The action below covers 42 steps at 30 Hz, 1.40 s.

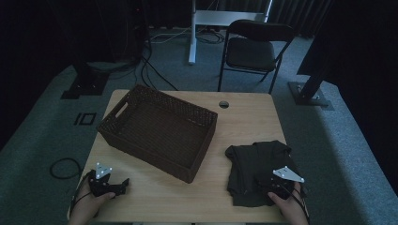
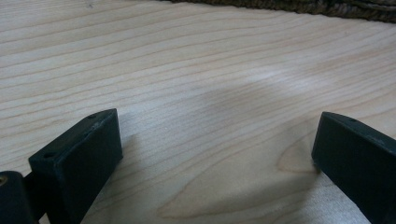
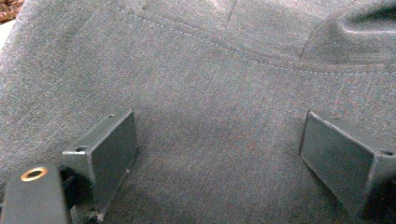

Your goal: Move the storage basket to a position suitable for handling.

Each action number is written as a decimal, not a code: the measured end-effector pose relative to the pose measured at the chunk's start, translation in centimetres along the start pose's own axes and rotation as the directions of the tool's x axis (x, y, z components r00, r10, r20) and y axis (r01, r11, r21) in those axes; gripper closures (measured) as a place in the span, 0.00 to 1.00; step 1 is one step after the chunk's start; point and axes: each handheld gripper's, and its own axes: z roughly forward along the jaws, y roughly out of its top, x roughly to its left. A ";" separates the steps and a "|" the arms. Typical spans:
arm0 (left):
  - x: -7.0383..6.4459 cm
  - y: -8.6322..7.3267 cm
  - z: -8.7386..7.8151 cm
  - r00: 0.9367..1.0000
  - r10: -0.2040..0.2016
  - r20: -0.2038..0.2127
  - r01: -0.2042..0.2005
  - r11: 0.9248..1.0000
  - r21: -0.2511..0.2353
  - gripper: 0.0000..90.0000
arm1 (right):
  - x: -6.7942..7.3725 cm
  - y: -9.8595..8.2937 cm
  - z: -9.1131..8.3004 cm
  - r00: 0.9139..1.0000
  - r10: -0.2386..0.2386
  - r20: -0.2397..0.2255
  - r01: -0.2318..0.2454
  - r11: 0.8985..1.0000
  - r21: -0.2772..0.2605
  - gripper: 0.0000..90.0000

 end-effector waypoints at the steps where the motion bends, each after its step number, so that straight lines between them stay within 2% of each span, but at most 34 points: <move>1: 0.0 0.0 0.0 1.000 0.001 0.006 -0.001 1.000 -0.002 0.02 | 0.0 0.0 0.0 1.000 0.000 0.000 0.000 1.000 0.000 0.12; 5: 0.3 -0.2 -0.2 0.997 0.053 0.048 -0.053 0.999 -0.002 0.02 | -0.1 0.0 -0.1 1.000 0.003 -0.007 -0.003 1.000 -0.007 0.12; 7: 0.5 -0.3 -0.3 0.996 0.065 0.068 -0.065 0.998 -0.007 0.02 | 0.0 0.0 -0.1 1.000 0.004 -0.004 -0.004 1.000 -0.012 0.12; 12: 1.1 -0.1 -0.5 0.995 0.048 0.083 -0.047 0.999 -0.013 0.06 | 0.3 0.0 -0.2 1.000 0.000 -0.004 0.000 1.000 -0.028 0.12; 20: 2.2 0.7 -0.9 0.997 0.045 0.061 -0.043 0.999 -0.034 0.06 | 0.8 1.0 -0.5 1.000 0.027 -0.010 -0.027 0.998 -0.057 0.12; 27: 2.7 1.6 -1.5 0.997 0.049 0.066 -0.045 0.997 -0.065 0.07 | 2.0 2.6 -0.8 1.000 0.003 -0.030 -0.005 0.996 -0.091 0.12; 30: 2.8 2.1 -1.7 0.996 0.054 0.077 -0.048 0.996 -0.078 0.07 | 2.7 3.3 -0.9 0.999 -0.005 -0.049 0.000 0.994 -0.108 0.12; 35: 3.1 3.2 -2.2 0.995 0.063 0.073 -0.055 0.994 -0.097 0.07 | 4.1 4.5 -0.8 0.997 -0.025 -0.079 0.015 0.992 -0.127 0.12; 42: 3.7 4.3 -2.6 0.996 0.068 0.064 -0.060 0.991 -0.117 0.07 | 5.5 5.7 -0.5 0.993 -0.023 -0.115 0.005 0.988 -0.157 0.12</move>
